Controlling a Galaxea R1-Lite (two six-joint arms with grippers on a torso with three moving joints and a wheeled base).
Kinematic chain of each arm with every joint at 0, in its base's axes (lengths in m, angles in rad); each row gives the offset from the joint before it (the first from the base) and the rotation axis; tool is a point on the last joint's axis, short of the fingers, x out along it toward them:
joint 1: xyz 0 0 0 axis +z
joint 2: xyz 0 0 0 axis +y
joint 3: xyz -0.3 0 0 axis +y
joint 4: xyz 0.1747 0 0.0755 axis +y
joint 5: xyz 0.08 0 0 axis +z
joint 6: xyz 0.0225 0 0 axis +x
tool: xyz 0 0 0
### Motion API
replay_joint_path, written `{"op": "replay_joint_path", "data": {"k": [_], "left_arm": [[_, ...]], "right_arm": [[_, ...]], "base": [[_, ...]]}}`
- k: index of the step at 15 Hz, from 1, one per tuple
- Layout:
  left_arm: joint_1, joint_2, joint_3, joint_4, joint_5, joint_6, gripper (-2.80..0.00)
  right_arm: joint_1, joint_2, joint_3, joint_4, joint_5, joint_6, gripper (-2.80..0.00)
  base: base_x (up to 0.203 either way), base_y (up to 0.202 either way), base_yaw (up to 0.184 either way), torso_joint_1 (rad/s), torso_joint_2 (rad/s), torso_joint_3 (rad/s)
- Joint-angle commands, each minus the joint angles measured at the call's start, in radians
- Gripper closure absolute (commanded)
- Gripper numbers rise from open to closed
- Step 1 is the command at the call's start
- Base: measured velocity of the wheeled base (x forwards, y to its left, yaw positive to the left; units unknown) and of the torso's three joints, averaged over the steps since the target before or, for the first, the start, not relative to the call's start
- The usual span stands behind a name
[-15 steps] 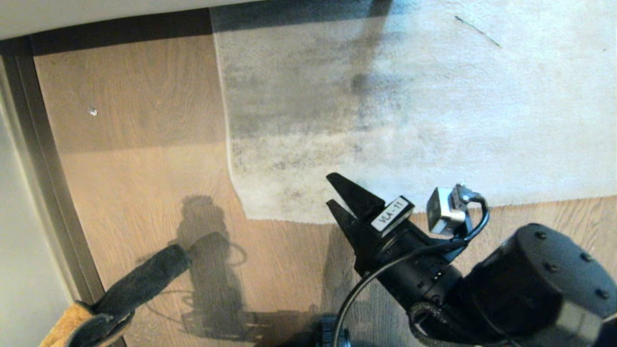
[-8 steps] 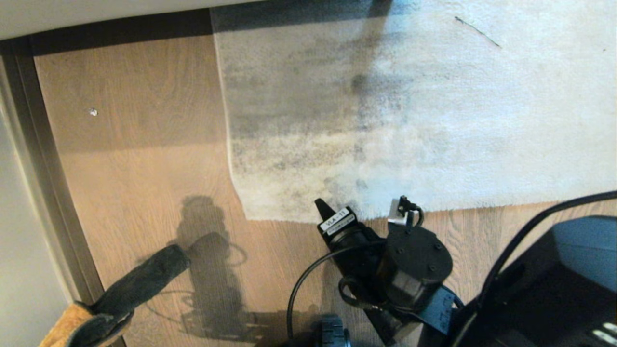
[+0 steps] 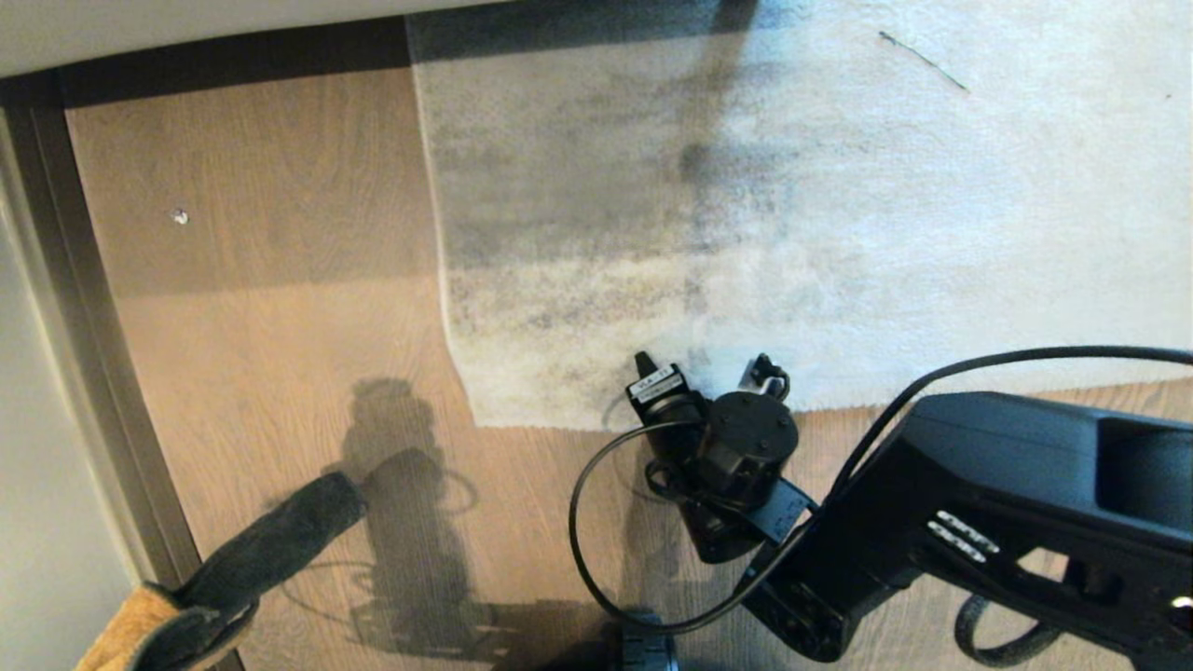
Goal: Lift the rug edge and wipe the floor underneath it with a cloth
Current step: Lay down the carpet
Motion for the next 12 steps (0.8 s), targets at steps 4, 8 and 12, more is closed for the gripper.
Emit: {"op": "replay_joint_path", "data": {"k": [4, 8, 12], "left_arm": [[0.000, 0.000, 0.000, 0.001, 0.000, 0.000, 0.00], [0.000, 0.000, 0.000, 0.001, 0.000, -0.001, 0.00], [0.000, 0.000, 0.000, 0.001, 0.000, 0.000, 0.00]], "right_arm": [[0.000, 0.089, -0.034, -0.047, -0.001, 0.013, 0.00], [0.028, 0.118, -0.032, -0.047, -0.001, 0.028, 0.00], [0.030, 0.130, -0.032, -0.047, -0.003, 0.021, 0.00]], "base": [[0.000, 0.000, 0.000, 0.000, 0.00, 0.000], [0.000, 0.000, 0.000, 0.000, 0.00, 0.000], [0.000, 0.000, 0.000, 0.000, 0.00, 0.000]]}}
